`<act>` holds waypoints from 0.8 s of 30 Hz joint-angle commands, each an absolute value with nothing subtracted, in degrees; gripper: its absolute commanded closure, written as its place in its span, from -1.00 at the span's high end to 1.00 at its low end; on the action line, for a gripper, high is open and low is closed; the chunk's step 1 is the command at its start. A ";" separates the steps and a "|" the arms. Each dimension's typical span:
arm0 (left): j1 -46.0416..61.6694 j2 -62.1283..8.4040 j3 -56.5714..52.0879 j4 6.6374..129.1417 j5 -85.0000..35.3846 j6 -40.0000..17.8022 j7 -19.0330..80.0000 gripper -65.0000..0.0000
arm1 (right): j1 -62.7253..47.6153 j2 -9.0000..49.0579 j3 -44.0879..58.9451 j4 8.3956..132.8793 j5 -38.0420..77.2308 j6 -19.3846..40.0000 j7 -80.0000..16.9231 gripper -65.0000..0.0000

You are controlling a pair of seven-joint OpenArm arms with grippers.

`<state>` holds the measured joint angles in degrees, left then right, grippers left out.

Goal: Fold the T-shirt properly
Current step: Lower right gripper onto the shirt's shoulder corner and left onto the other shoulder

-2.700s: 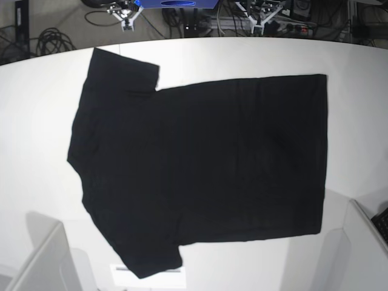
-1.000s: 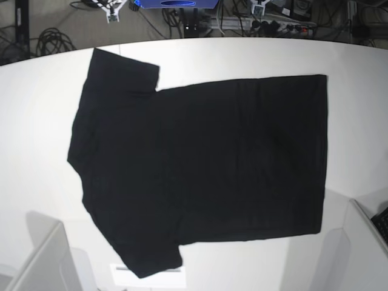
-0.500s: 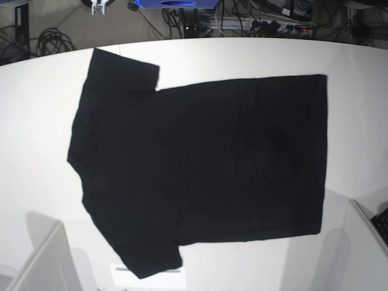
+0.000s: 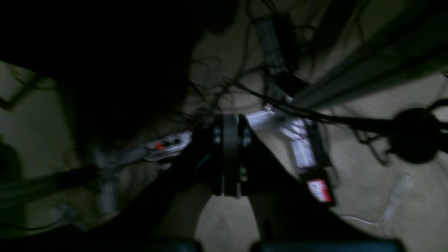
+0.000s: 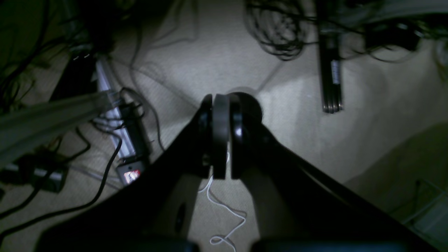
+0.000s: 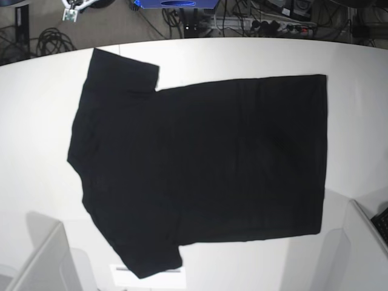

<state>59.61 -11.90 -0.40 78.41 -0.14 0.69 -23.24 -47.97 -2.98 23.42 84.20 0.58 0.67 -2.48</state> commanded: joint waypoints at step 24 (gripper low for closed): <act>68.26 -13.41 -11.82 105.01 -14.20 0.48 -24.48 -1.00 | -34.68 -6.37 30.37 114.77 16.84 11.38 -29.58 -0.53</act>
<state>67.07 -13.06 -11.46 104.38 -14.68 0.08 -23.09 -34.13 -6.66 30.00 113.84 16.71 11.75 -30.92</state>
